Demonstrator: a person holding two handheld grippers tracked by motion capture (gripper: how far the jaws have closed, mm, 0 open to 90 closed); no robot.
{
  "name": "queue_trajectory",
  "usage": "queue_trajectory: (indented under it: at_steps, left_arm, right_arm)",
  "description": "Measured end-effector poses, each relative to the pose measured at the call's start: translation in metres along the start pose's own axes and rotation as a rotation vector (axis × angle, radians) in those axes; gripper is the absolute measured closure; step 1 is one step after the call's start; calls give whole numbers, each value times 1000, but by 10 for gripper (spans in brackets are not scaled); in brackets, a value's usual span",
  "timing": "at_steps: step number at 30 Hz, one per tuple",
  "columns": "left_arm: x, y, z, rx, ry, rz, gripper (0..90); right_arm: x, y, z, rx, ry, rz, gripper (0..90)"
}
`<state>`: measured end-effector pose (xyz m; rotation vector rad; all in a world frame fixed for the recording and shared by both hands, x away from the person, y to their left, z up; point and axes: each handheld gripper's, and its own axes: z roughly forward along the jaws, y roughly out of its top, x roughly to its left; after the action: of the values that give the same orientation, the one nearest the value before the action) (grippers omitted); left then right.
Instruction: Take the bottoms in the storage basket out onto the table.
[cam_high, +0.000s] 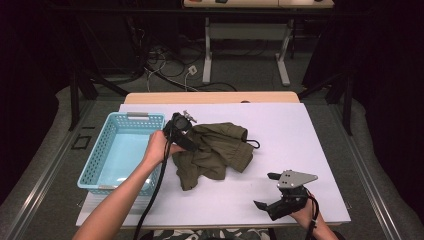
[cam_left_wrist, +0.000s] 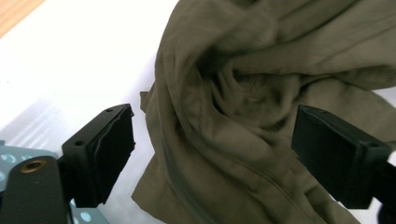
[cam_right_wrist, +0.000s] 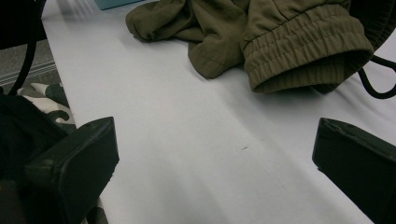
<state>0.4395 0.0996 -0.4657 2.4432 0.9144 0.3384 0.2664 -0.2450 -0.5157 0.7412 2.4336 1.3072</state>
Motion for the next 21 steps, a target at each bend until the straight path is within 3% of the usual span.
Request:
queue_trajectory:
  at_steps: [7, 21]
  left_arm:
    - [-3, -12, -18, -35, -2, 7, 19]
    - [-14, -42, -48, -82, 8, 32, 2]
  right_arm:
    - [1, 0, 1, 8, 2, 0, 2]
    - [1, 1, 2, 7, 1, -2, 2]
